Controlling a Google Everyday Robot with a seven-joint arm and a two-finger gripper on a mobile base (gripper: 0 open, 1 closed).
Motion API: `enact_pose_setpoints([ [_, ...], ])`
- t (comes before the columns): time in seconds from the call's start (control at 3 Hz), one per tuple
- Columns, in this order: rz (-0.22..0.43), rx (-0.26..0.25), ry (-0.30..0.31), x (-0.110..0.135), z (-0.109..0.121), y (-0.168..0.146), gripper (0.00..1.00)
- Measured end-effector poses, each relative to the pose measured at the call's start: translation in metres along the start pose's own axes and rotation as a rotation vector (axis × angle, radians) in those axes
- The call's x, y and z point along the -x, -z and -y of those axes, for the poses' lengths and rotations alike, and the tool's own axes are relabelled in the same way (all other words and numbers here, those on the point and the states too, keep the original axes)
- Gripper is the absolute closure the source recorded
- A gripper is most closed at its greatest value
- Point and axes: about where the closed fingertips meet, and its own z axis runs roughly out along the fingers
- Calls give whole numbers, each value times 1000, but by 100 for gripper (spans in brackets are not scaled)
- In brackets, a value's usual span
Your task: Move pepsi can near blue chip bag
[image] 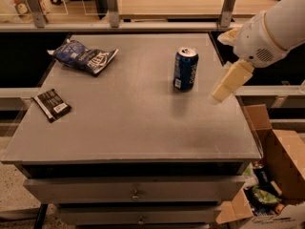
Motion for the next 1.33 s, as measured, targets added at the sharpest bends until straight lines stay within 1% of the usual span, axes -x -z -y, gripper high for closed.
enact_pose_setpoints([
  [0.33,116,-10,-26,12,20,-30,0],
  [0.67,227,4,-89,20,33,-65,0],
  [1.0,312,31,-137,30,40,-98,0],
  [1.33,373,63,-178,36,42,-126,0],
])
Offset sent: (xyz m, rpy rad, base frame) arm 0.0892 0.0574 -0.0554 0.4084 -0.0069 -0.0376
